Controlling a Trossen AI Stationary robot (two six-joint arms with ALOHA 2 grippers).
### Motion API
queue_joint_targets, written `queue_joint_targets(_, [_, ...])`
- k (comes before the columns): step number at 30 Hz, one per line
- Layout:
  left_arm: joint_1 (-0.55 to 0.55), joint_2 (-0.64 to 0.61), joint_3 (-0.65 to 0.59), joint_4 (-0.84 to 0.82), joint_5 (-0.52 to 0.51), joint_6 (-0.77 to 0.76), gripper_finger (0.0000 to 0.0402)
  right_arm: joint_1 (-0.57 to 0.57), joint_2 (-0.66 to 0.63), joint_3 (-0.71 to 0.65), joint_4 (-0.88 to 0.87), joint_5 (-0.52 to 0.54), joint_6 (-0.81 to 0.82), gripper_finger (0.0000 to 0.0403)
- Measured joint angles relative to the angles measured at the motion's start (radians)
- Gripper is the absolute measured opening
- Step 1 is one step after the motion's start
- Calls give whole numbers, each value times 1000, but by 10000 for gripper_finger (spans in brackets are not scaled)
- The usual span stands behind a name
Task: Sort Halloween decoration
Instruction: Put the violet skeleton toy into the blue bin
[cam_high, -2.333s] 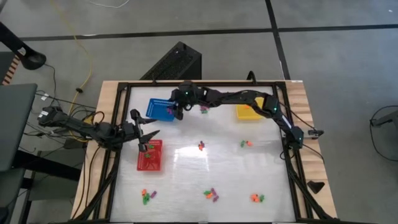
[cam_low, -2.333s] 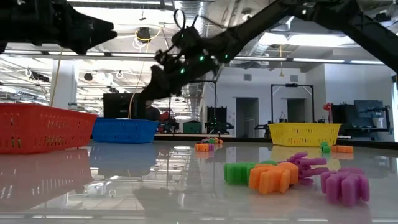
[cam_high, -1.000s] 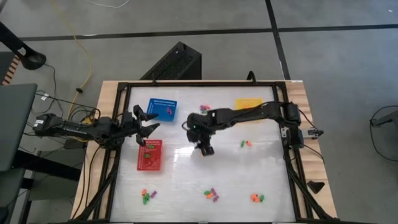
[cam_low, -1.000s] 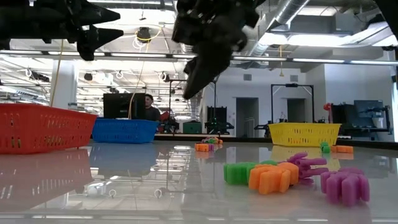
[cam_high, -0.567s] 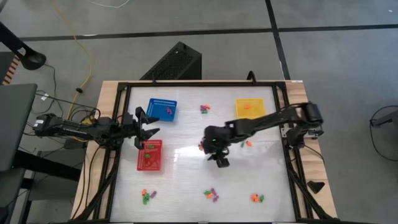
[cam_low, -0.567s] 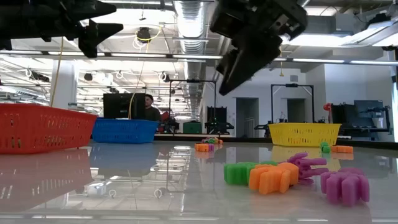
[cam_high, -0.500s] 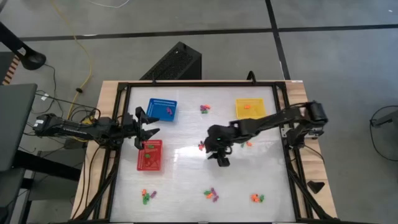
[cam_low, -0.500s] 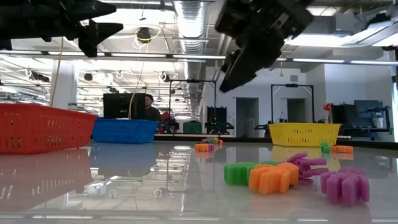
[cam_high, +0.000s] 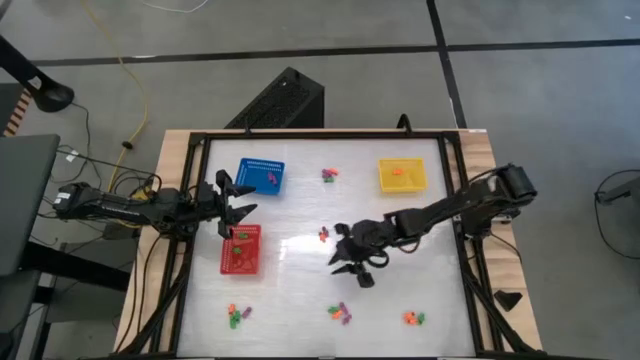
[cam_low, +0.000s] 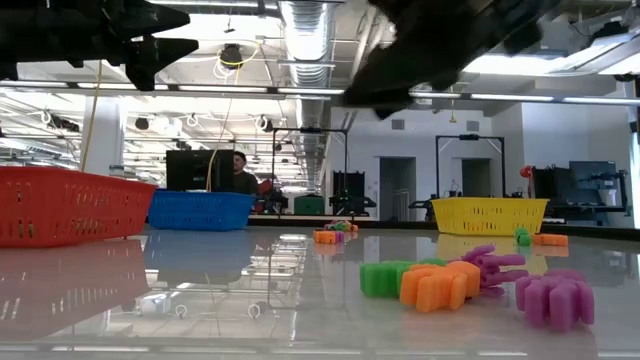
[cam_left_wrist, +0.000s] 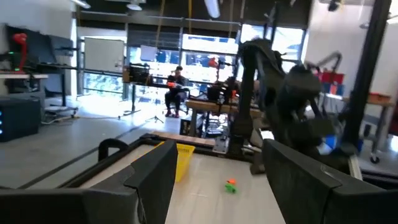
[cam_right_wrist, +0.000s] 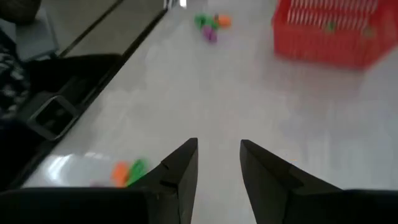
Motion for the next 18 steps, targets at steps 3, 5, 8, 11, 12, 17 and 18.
queue_joint_targets(3, [0, 0, 0, 19, -18, -21, 226, -6, 79, 15, 75, -106, -10, 150])
queue_joint_targets(5, [0, 0, 0, 36, -18, -28, 226, -19, 120, 35, 75, -224, -11, 150])
queue_joint_targets(8, [0, 0, 0, 39, -18, -22, 226, -24, 177, 68, 113, -340, -12, 150])
queue_joint_targets(11, [0, 1, 0, 44, -19, -9, 226, -9, 226, 106, 127, -374, -14, 150])
queue_joint_targets(12, [0, 0, 0, 43, -18, -9, 226, 2, 240, 116, 127, -374, -14, 150])
queue_joint_targets(17, [0, 0, 0, -7, -3, -50, 226, 60, 287, 133, 123, -352, -23, 150])
queue_joint_targets(18, [0, 1, 0, -24, 6, -65, 226, 71, 289, 133, 113, -328, -36, 150])
